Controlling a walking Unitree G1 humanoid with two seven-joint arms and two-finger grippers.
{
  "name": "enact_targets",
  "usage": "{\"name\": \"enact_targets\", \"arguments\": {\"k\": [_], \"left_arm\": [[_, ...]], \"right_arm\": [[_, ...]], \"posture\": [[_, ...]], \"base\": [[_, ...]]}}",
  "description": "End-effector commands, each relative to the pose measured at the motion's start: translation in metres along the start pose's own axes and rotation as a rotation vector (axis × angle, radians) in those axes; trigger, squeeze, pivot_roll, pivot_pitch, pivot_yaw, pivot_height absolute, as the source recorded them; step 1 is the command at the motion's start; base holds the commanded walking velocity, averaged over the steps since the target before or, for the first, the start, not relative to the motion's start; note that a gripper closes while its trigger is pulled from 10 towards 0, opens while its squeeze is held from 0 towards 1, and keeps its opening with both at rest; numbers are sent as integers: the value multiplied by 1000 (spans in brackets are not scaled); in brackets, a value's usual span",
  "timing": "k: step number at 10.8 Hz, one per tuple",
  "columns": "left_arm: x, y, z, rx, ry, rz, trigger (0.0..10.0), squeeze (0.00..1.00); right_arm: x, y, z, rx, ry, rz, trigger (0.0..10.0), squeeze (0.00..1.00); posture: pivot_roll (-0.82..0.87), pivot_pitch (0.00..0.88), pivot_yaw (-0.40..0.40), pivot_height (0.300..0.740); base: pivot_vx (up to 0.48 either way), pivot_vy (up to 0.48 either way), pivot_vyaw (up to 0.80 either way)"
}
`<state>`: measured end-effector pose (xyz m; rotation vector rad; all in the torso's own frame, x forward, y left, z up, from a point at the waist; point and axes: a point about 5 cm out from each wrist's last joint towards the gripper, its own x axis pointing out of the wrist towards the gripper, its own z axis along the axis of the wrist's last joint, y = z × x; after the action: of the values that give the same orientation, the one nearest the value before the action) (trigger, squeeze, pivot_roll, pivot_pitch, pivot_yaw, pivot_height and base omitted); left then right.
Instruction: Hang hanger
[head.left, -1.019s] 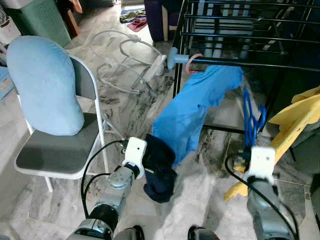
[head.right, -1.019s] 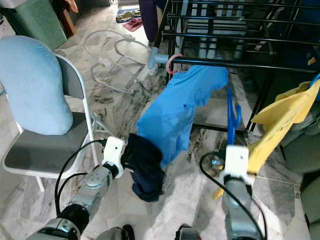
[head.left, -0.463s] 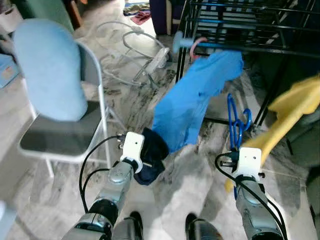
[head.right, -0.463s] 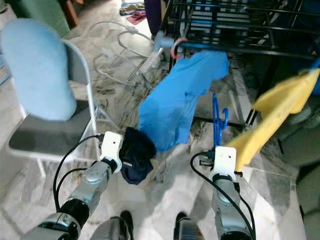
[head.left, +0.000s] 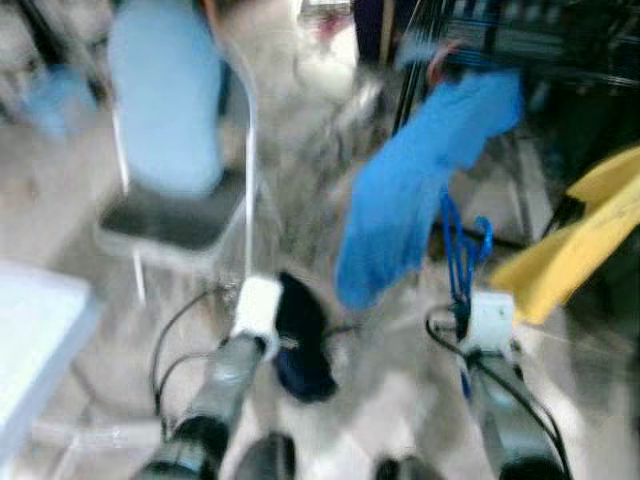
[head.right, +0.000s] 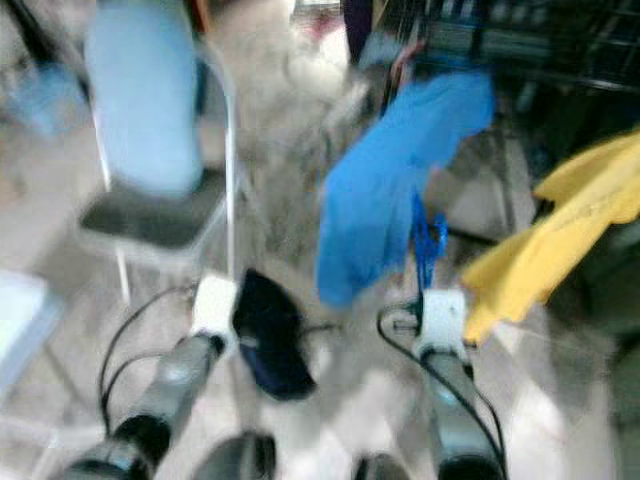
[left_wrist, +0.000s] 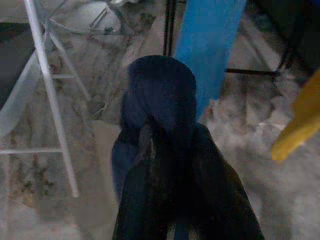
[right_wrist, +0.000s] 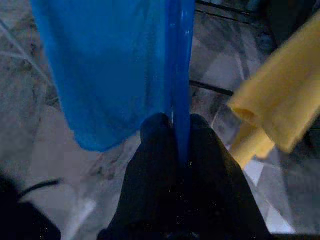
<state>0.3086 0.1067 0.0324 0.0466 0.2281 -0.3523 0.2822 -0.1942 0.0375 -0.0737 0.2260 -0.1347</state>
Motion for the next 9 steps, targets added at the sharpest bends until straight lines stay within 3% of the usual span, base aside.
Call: {"name": "enact_targets", "arguments": {"k": [1, 9], "left_arm": [[-2, 5, 2, 13, -14, 16, 10000, 0], [-6, 7, -2, 26, 3, 9, 10000, 0]], "right_arm": [[-1, -1, -3, 5, 8, 3, 10000, 0], [-2, 9, -7, 17, 29, 42, 10000, 0]], "posture": [[-89, 174, 47, 740], [-76, 187, 54, 740]], "base": [[-337, 0, 0], [-361, 0, 0]]}}
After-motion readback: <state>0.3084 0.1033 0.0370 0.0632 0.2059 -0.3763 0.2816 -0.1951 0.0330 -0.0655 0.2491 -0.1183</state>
